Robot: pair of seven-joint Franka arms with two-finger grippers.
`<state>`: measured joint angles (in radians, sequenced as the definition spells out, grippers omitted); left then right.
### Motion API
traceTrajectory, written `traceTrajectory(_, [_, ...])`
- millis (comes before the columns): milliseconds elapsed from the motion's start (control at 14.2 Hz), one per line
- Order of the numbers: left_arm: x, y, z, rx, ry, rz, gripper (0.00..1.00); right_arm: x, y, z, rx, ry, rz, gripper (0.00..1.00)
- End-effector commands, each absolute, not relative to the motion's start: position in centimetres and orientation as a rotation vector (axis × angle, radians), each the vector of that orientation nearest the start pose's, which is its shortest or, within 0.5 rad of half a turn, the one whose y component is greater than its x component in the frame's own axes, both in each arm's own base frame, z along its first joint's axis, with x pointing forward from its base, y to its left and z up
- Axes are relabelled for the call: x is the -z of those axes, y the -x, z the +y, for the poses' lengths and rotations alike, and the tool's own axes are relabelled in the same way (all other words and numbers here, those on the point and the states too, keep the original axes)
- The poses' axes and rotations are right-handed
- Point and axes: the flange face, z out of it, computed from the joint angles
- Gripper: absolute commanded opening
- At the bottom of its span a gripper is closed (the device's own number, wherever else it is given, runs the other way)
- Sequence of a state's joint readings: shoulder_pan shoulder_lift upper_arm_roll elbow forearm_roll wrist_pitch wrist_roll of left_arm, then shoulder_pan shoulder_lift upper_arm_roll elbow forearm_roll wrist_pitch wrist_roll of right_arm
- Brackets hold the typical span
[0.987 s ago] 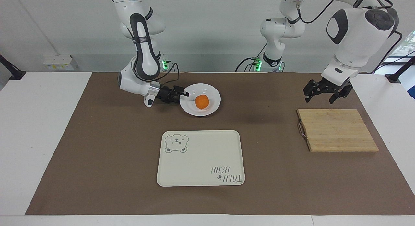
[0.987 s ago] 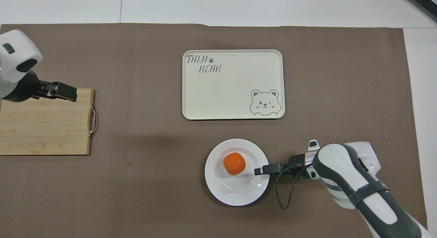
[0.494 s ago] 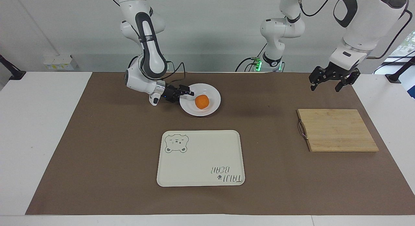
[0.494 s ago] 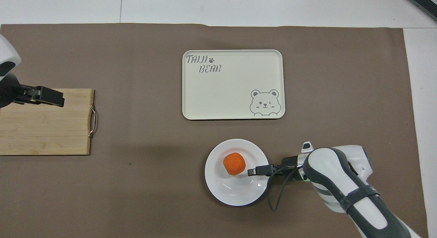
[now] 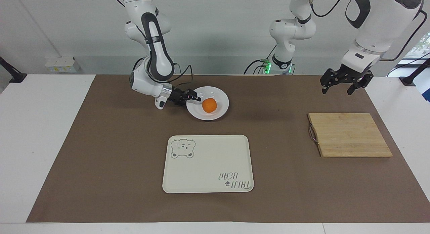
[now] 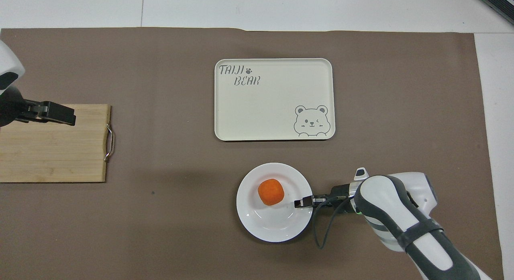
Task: Place orange and plate with both arms
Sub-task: 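Push the white plate with the right gripper onto the bear tray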
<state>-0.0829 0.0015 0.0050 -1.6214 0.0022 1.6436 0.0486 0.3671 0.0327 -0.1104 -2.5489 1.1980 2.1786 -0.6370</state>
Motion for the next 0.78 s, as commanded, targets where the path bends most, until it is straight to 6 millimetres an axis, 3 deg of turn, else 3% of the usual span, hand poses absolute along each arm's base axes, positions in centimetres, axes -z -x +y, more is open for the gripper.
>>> traceTrajectory(0, [-61.2, -55.7, -4.1, 0.024, 3.121, 0.207, 1.0, -24.7, -40.2, 14.2, -0.2, 2.274, 0.076, 0.0])
traceTrajectory(494, [-61.3, -55.7, -4.0, 0.027, 3.121, 0.207, 1.0, -25.8, -42.3, 14.5, -0.155, 2.232, -0.013, 0.0])
traceTrajectory(705, [-61.3, -55.7, -4.0, 0.027, 3.121, 0.207, 1.0, -26.5, -43.3, 13.2, -0.164, 2.178, 0.004, 0.0])
